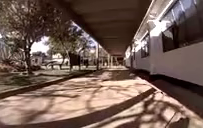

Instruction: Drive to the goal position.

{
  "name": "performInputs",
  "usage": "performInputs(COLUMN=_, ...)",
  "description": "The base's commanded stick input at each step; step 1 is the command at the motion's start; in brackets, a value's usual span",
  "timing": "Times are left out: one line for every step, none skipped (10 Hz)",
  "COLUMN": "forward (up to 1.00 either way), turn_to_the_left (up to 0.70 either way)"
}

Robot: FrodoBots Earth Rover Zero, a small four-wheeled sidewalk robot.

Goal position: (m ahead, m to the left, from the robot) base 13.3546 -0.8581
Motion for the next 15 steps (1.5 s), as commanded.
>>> performInputs(forward=0.50, turn_to_the_left=0.00)
performInputs(forward=0.50, turn_to_the_left=0.00)
performInputs(forward=0.50, turn_to_the_left=0.00)
performInputs(forward=0.50, turn_to_the_left=0.00)
performInputs(forward=0.50, turn_to_the_left=0.00)
performInputs(forward=0.50, turn_to_the_left=0.00)
performInputs(forward=0.50, turn_to_the_left=0.00)
performInputs(forward=0.50, turn_to_the_left=0.00)
performInputs(forward=0.50, turn_to_the_left=0.00)
performInputs(forward=0.50, turn_to_the_left=0.00)
performInputs(forward=0.50, turn_to_the_left=0.00)
performInputs(forward=0.50, turn_to_the_left=0.00)
performInputs(forward=0.50, turn_to_the_left=0.00)
performInputs(forward=0.50, turn_to_the_left=0.00)
performInputs(forward=0.50, turn_to_the_left=0.00)
